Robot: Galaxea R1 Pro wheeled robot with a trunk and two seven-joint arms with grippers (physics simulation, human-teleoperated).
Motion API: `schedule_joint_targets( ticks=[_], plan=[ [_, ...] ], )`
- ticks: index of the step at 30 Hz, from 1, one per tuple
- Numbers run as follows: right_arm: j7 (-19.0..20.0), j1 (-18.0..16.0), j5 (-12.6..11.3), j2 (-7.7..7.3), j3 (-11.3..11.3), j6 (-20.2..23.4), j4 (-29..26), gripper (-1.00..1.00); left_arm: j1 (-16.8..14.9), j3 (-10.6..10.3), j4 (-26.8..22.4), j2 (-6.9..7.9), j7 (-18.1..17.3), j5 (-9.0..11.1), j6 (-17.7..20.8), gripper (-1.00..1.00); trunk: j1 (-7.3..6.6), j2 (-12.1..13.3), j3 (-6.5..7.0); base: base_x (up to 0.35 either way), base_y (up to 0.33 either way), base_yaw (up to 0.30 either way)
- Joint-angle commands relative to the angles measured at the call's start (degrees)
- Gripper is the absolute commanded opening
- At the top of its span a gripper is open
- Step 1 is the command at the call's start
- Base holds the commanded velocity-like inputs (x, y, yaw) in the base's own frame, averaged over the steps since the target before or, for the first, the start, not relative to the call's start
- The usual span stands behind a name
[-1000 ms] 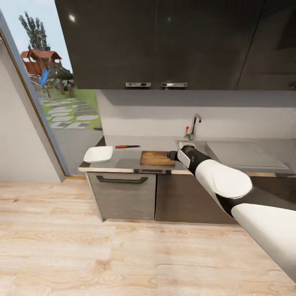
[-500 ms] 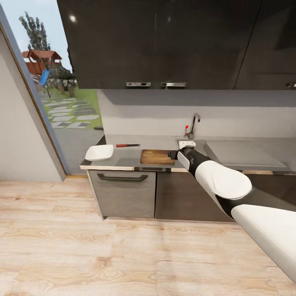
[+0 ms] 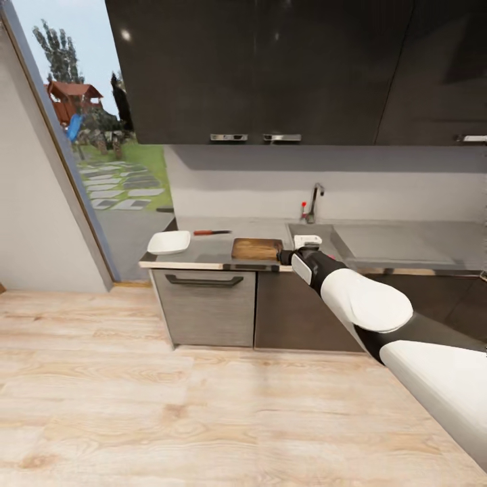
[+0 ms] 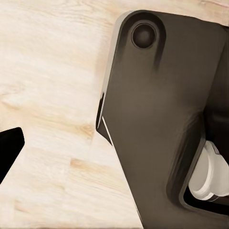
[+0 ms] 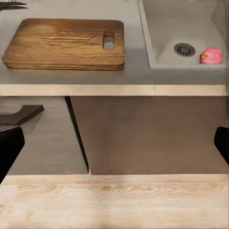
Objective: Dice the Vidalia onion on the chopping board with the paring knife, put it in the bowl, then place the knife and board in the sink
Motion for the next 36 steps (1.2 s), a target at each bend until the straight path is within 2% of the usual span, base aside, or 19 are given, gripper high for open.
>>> schedule_joint_targets(
  ticks=[1, 4, 8, 11, 12, 14, 18, 20, 21, 24, 26, 28, 29, 30, 32, 33, 34, 35, 36],
  plan=[
    [-0.1, 0.3, 0.4, 0.04, -0.3, -0.9, -0.1, 1.0, 0.0, 0.1, 0.1, -0.04, -0.1, 0.1, -0.3, 1.0, 0.0, -0.1, -0.11, -0.336, 0.0, 0.0],
    [-0.1, 2.2, 0.5, 0.04, -0.3, -3.1, -0.1, 1.0, 0.0, 0.1, 0.1, -0.04, -0.1, 0.1, -0.3, 1.0, 0.0, -0.1, -0.11, -0.331, 0.0, 0.0],
    [-0.1, 5.3, 0.5, 0.04, -0.4, -10.1, -0.2, 1.0, 0.0, 0.2, 0.0, 0.0, -0.1, 0.1, -0.3, 1.0, 0.0, -0.1, -0.11, -0.232, 0.0, 0.0],
    [-0.1, 9.4, 0.5, 0.04, -0.3, -16.3, -0.2, 1.0, 0.0, 0.3, -0.2, 0.01, -0.1, 0.0, -0.2, 1.0, 0.0, -0.1, -0.11, -0.076, 0.0, 0.0],
    [0.0, 14.7, 0.5, 0.04, -0.3, -21.4, -0.2, 1.0, 0.0, 0.3, -0.5, 0.21, -0.1, -0.1, -0.1, 1.0, 0.0, -0.1, -0.11, -0.018, 0.0, 0.0],
    [0.0, 19.6, 0.6, 0.04, -0.3, -25.4, -0.2, 1.0, 0.0, 0.4, -1.3, 1.16, -0.1, -0.1, 0.0, 1.0, 0.0, -0.1, -0.11, -0.009, 0.0, 0.0],
    [0.0, 27.9, 1.0, 0.04, -0.3, -32.4, -0.3, 1.0, 0.0, 0.5, -4.5, 2.29, -0.1, -0.1, 0.1, 1.0, 0.0, -0.1, -0.11, -0.004, 0.0, 0.0],
    [0.0, 30.4, 1.1, 0.04, -0.3, -34.6, -0.2, 1.0, 0.0, 0.5, -6.3, 2.55, -0.1, -0.1, 0.1, 1.0, 0.0, -0.1, -0.11, -0.001, 0.0, 0.0],
    [0.4, 37.8, 1.2, -2.12, -0.3, -39.7, -0.2, 1.0, 0.0, 0.5, -11.9, 2.89, 0.0, -0.1, 0.2, 1.0, 0.0, -0.1, -0.11, 0.0, 0.0, 0.0],
    [1.5, 42.9, 1.2, -3.65, -0.3, -42.8, -0.1, 1.0, 0.0, 0.5, -15.5, 2.88, 0.1, -0.2, 0.3, 1.0, 0.0, -0.1, -0.11, 0.0, 0.0, 0.0],
    [2.5, 48.9, 1.2, -4.8, -0.3, -47.1, -0.1, 1.0, 0.0, 0.5, -18.5, 2.77, 0.1, -0.3, 0.4, 1.0, 0.0, -0.1, -0.11, 0.0, 0.0, 0.0],
    [2.9, 52.0, 1.2, -5.19, -0.3, -50.0, -0.1, 1.0, -0.1, 0.5, -19.7, 2.7, 0.1, -0.4, 0.4, 1.0, 0.0, -0.1, -0.11, 0.0, 0.0, 0.0],
    [3.1, 55.4, 1.2, -5.55, -0.3, -53.4, -0.1, 1.0, -0.1, 0.5, -20.7, 2.65, 0.2, -0.4, 0.4, 1.0, 0.0, -0.1, -0.11, 0.0, 0.0, 0.0],
    [3.1, 57.1, 1.2, -5.71, -0.3, -55.4, -0.1, 1.0, -0.1, 0.5, -21.2, 2.63, 0.3, -0.4, 0.4, 1.0, 0.0, -0.1, -0.11, 0.0, 0.0, 0.0],
    [3.3, 64.1, 1.2, -6.14, -0.2, -64.2, 0.0, 1.0, -0.1, 0.4, -22.5, 2.48, 1.1, -0.4, 0.5, 1.0, 0.0, -0.1, -0.11, 0.0, 0.0, 0.0],
    [3.4, 65.8, 1.2, -6.2, -0.2, -66.6, 0.0, 1.0, -0.1, 0.4, -22.7, 2.41, 1.3, -0.5, 0.5, 1.0, 0.0, -0.1, -0.11, 0.0, 0.0, 0.0],
    [3.4, 68.9, 1.3, -6.25, -0.2, -71.2, 0.1, 1.0, -0.1, 0.4, -23.0, 2.26, 1.8, -0.5, 0.5, 1.0, 0.0, -0.1, -0.11, 0.0, 0.0, 0.0],
    [3.4, 73.6, 1.4, -6.28, -0.2, -75.1, 0.2, 1.0, -0.1, 0.3, -23.2, 2.05, 2.4, -0.6, 0.4, 1.0, 0.0, -0.1, -0.11, 0.0, 0.0, 0.0],
    [3.3, 74.5, 1.5, -6.34, -0.3, -75.1, 0.2, 1.0, -0.1, 0.3, -23.2, 2.05, 2.5, -0.6, 0.4, 1.0, 0.0, -0.1, -0.11, 0.0, 0.0, 0.0]
  ],
)
